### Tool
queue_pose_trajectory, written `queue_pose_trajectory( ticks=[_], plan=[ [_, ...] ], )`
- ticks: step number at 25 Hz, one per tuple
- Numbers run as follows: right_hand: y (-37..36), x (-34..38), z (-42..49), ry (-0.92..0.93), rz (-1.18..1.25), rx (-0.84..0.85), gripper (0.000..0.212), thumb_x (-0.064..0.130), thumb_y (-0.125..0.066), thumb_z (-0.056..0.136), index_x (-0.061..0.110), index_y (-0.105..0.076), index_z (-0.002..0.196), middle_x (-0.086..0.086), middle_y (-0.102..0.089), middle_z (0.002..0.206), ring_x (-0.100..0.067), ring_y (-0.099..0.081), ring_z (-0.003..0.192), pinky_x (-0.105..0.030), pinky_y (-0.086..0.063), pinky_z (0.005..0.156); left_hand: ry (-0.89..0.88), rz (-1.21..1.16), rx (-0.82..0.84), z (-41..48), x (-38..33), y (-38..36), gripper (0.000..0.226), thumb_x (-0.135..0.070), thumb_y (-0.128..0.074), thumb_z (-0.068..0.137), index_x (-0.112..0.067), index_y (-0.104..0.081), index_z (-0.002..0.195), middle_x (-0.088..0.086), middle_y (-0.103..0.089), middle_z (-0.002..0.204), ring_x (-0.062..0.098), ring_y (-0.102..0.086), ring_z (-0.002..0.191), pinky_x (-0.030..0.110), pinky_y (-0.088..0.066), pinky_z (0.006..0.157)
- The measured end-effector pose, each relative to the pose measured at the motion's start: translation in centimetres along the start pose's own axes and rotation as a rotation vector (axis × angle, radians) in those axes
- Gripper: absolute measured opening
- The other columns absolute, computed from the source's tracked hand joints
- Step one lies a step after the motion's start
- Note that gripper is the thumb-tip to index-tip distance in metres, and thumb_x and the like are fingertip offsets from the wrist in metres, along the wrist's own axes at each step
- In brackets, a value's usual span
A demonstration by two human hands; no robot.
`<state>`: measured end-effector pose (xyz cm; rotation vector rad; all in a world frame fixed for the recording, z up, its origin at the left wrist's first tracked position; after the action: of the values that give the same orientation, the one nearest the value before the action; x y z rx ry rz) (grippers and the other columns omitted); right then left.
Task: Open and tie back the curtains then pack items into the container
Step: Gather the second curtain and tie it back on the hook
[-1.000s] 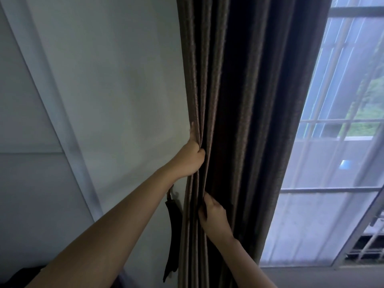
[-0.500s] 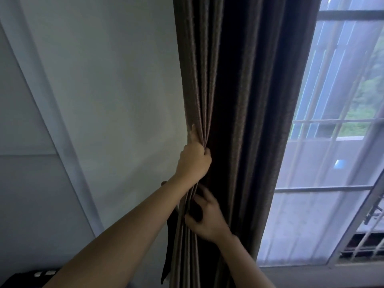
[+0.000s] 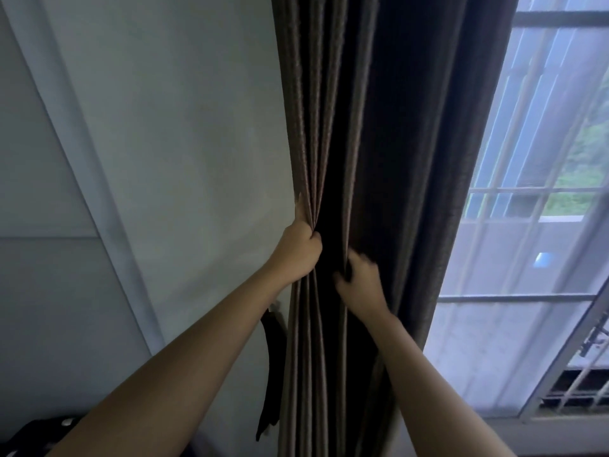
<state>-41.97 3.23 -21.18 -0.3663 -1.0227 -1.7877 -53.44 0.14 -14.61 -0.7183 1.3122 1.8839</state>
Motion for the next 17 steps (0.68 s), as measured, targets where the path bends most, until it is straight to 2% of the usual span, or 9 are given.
queue_pose_trajectory(
  ticks=[4, 6, 8, 9, 10, 12, 14, 15, 17],
  plan=[
    [-3.2, -2.8, -5.7, -0.06, 0.123, 0.087, 0.035, -0.005, -0.06, 0.079, 0.019, -0.065, 0.103, 0.004, -0.065, 0.092, 0.004, -0.059, 0.082, -0.011, -0.045, 0.074, -0.01, -0.061, 0.034, 0.1, 0.4, -0.7, 0.057, -0.004, -0.033, 0.096, -0.019, -0.017, 0.148, -0.018, -0.043, 0.082, -0.003, -0.041, 0.067, 0.005, -0.037, 0.056],
    [-4.3, -3.3, -6.9, -0.09, 0.162, 0.128, 0.045, -0.006, -0.059, 0.077, 0.028, -0.058, 0.108, 0.007, -0.064, 0.096, 0.009, -0.058, 0.088, -0.01, -0.044, 0.077, -0.015, -0.074, 0.061, 0.0, 0.3, -1.1, 0.057, -0.004, -0.032, 0.096, -0.02, -0.016, 0.148, -0.021, -0.042, 0.09, -0.005, -0.04, 0.071, 0.002, -0.037, 0.058],
    [-5.1, -3.7, -7.4, -0.162, 0.207, 0.201, 0.06, -0.004, -0.055, 0.08, 0.039, -0.043, 0.119, 0.012, -0.061, 0.106, 0.008, -0.058, 0.099, -0.01, -0.045, 0.085, -0.037, -0.089, 0.056, 0.1, 0.0, -1.1, 0.059, -0.004, -0.032, 0.096, -0.022, -0.014, 0.149, -0.02, -0.041, 0.108, -0.007, -0.042, 0.081, -0.007, -0.033, 0.06],
    [-5.6, -3.9, -7.6, -0.196, 0.215, 0.241, 0.064, -0.001, -0.052, 0.081, 0.042, -0.035, 0.125, 0.012, -0.059, 0.112, 0.005, -0.056, 0.104, -0.012, -0.045, 0.09, -0.038, -0.092, 0.059, 0.2, -0.1, -1.1, 0.057, -0.004, -0.032, 0.096, -0.026, -0.016, 0.147, -0.019, -0.04, 0.11, -0.007, -0.042, 0.082, -0.009, -0.032, 0.059],
    [-6.1, -4.2, -7.8, -0.226, 0.217, 0.275, 0.065, 0.004, -0.049, 0.082, 0.044, -0.029, 0.129, 0.009, -0.056, 0.117, 0.0, -0.055, 0.108, -0.017, -0.044, 0.095, -0.036, -0.097, 0.064, 0.3, 0.0, -1.3, 0.053, -0.004, -0.032, 0.096, -0.03, -0.023, 0.141, -0.02, -0.042, 0.104, -0.009, -0.041, 0.078, -0.007, -0.034, 0.059],
    [-7.3, -4.7, -8.5, -0.28, 0.205, 0.341, 0.065, 0.012, -0.044, 0.083, 0.046, -0.021, 0.133, 0.003, -0.052, 0.123, -0.008, -0.051, 0.112, -0.028, -0.043, 0.101, -0.008, -0.094, 0.095, 0.4, 0.1, -1.9, 0.035, -0.004, -0.032, 0.096, -0.035, -0.037, 0.109, -0.019, -0.039, 0.084, -0.006, -0.037, 0.066, 0.004, -0.035, 0.056],
    [-8.2, -5.1, -9.5, -0.32, 0.247, 0.366, 0.06, 0.005, -0.038, 0.09, 0.042, -0.02, 0.134, 0.01, -0.052, 0.12, 0.001, -0.052, 0.109, -0.014, -0.041, 0.097, 0.031, -0.092, 0.109, 0.5, 0.3, -2.3, 0.033, -0.005, -0.033, 0.096, -0.037, -0.035, 0.087, -0.018, -0.036, 0.077, -0.004, -0.035, 0.063, 0.011, -0.03, 0.058],
    [-8.2, -5.2, -9.7, -0.326, 0.247, 0.356, 0.059, 0.0, -0.035, 0.093, 0.038, -0.02, 0.135, 0.011, -0.053, 0.12, 0.006, -0.053, 0.108, -0.005, -0.038, 0.093, 0.039, -0.081, 0.113, 0.4, 0.2, -2.4, 0.033, -0.005, -0.034, 0.095, -0.036, -0.034, 0.084, -0.017, -0.036, 0.076, -0.003, -0.035, 0.063, 0.012, -0.029, 0.059],
    [-8.3, -5.1, -9.4, -0.329, 0.201, 0.36, 0.059, -0.004, -0.035, 0.093, 0.028, -0.021, 0.14, 0.005, -0.052, 0.127, 0.003, -0.05, 0.113, 0.003, -0.031, 0.089, 0.036, -0.057, 0.114, 0.1, -0.3, -2.4, 0.033, -0.007, -0.035, 0.095, -0.035, -0.032, 0.076, -0.015, -0.035, 0.074, -0.002, -0.034, 0.063, 0.015, -0.028, 0.059]
  ],
)
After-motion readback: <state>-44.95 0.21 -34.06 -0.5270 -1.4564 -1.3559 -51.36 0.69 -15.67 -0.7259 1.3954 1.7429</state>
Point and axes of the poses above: each hand's wrist, its own z-axis towards the middle knuckle, its own y-axis out of the back of the hand, x = y × z, the point moved 8 cm from there along z, towards the middle knuckle
